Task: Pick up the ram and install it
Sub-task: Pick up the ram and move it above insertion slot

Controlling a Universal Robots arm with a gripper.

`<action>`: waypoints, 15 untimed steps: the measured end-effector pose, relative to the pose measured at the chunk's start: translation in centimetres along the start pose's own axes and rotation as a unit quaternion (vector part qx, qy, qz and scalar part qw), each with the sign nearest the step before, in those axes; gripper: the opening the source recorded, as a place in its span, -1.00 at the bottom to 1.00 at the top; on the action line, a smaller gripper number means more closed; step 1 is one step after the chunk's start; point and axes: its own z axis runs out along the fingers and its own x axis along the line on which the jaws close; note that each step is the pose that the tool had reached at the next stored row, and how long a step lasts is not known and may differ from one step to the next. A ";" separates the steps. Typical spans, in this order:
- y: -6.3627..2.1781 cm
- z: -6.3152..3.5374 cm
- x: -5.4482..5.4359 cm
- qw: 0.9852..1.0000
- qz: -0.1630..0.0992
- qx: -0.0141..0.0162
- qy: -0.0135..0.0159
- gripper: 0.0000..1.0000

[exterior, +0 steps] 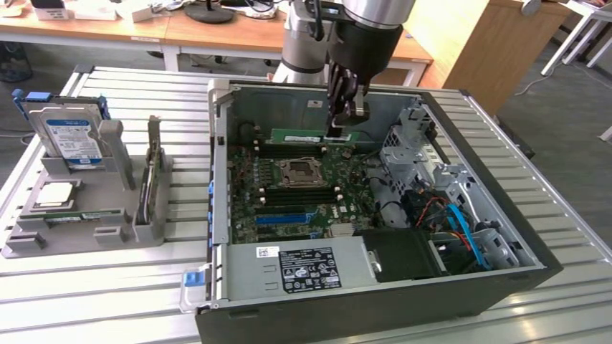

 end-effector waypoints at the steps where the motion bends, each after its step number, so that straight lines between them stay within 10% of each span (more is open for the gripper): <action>1: 0.00 0.05 0.0 1.000 0.000 0.000 0.000 -0.76; 15: -0.15 0.24 0.0 1.000 -0.010 -0.001 0.000 -0.76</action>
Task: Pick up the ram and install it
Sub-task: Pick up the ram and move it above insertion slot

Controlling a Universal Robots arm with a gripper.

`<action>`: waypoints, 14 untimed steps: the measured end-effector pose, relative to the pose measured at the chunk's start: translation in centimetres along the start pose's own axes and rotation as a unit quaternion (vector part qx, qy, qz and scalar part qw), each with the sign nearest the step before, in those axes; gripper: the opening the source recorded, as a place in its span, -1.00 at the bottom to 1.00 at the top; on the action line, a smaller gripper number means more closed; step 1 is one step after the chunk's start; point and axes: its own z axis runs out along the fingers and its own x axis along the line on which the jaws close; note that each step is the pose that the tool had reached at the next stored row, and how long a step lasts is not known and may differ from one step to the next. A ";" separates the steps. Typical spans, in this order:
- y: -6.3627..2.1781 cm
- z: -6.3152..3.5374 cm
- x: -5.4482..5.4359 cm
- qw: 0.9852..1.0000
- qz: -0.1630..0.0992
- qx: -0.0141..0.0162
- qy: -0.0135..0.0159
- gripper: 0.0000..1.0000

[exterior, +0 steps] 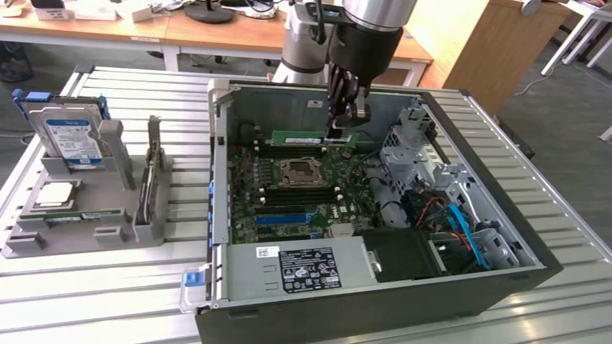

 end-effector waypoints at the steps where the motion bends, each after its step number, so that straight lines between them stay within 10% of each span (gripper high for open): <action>1: -0.01 0.01 0.0 1.000 0.000 0.000 0.000 -0.76; 14: -0.22 0.16 0.0 1.000 0.000 0.000 0.000 -0.76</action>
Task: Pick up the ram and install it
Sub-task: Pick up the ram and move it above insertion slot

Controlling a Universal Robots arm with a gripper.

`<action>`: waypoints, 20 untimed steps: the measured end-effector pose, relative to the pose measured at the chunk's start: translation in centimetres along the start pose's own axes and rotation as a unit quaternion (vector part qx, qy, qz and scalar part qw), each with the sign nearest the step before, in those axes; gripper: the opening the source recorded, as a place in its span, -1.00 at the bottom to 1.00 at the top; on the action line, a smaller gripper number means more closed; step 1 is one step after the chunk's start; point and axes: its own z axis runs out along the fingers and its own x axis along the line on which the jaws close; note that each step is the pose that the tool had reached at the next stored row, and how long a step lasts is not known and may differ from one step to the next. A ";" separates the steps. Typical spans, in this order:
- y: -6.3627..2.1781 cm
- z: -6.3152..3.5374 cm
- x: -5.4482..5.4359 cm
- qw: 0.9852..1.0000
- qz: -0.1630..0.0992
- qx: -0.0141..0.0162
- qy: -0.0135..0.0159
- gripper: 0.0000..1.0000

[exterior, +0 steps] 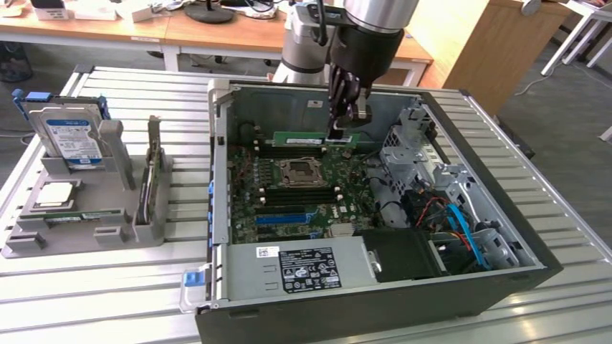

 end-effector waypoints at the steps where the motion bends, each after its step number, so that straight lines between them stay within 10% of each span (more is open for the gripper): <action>1: -0.01 0.00 0.0 1.000 0.000 0.000 0.000 -0.76; 20: -0.01 0.33 0.0 1.000 0.000 0.000 0.000 -0.76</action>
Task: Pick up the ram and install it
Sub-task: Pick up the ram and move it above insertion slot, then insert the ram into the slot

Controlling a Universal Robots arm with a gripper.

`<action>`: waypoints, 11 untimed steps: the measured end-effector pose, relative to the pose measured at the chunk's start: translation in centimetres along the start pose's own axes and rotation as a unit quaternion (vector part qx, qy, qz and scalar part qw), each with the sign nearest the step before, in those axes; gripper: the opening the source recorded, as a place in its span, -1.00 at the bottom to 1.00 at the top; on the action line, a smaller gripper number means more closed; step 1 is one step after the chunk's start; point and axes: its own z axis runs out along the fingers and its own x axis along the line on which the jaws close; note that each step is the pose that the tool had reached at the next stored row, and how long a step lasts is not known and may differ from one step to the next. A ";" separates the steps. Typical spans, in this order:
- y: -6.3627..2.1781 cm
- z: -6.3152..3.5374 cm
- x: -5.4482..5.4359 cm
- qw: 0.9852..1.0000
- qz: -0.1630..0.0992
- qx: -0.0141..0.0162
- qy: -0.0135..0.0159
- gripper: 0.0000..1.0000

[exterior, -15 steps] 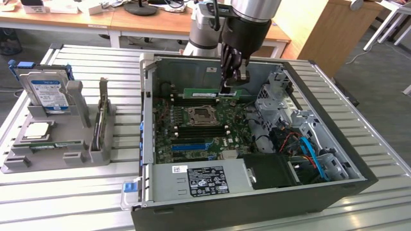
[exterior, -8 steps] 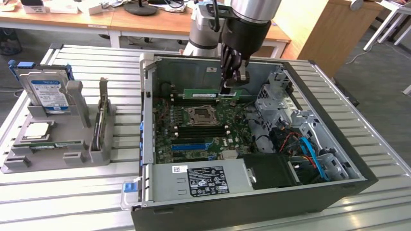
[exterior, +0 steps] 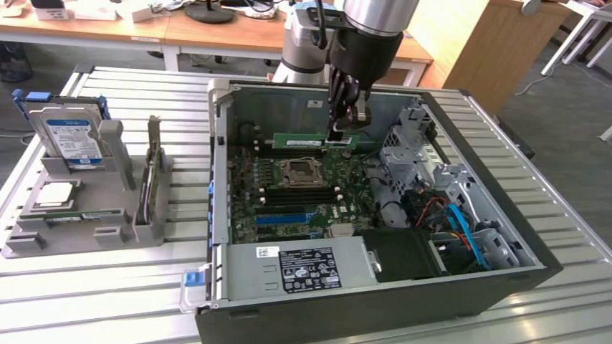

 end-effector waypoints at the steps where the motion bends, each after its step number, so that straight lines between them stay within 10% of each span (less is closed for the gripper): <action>1: 0.00 0.00 0.0 1.000 0.000 0.000 0.000 -0.76; 11: 0.00 0.06 0.0 1.000 0.000 0.000 0.000 -0.76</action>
